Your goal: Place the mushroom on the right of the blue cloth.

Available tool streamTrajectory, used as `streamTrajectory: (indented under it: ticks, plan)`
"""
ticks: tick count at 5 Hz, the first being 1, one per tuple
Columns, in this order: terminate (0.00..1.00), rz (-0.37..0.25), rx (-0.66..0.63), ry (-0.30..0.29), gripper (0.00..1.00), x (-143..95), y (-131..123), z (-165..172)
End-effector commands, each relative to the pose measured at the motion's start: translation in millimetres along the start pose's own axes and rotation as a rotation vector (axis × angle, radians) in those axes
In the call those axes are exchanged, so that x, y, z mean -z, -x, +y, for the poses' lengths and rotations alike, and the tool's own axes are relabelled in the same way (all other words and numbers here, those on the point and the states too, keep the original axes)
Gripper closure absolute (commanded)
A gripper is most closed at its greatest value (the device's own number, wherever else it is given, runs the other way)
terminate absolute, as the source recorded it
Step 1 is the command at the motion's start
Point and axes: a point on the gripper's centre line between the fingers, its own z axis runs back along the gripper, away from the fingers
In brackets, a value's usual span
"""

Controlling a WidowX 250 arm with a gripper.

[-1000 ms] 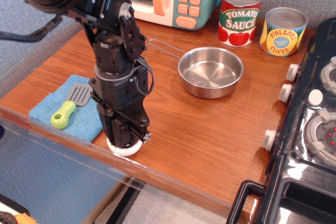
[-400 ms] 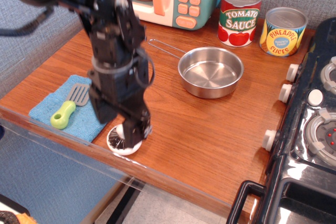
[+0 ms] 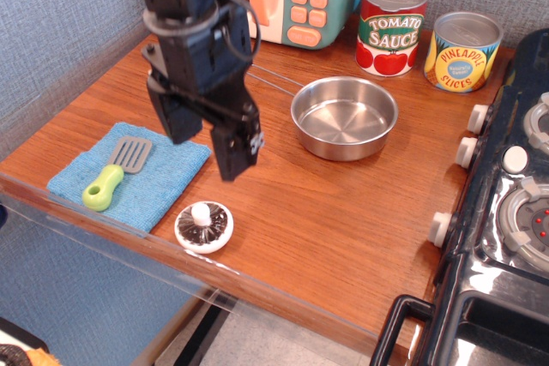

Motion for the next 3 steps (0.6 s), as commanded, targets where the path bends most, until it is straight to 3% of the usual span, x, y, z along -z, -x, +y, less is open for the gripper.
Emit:
streamTrajectory:
  ticks: [1, 2, 3]
  plan:
    - [0.00, 0.006, -0.138, -0.031, 0.00, -12.3, -0.2, 16.4]
    - [0.00, 0.071, -0.124, -0.068, 0.00, -8.6, 3.2, 21.6]
    - [1.00, 0.071, -0.124, -0.068, 0.00, -8.6, 3.2, 21.6]
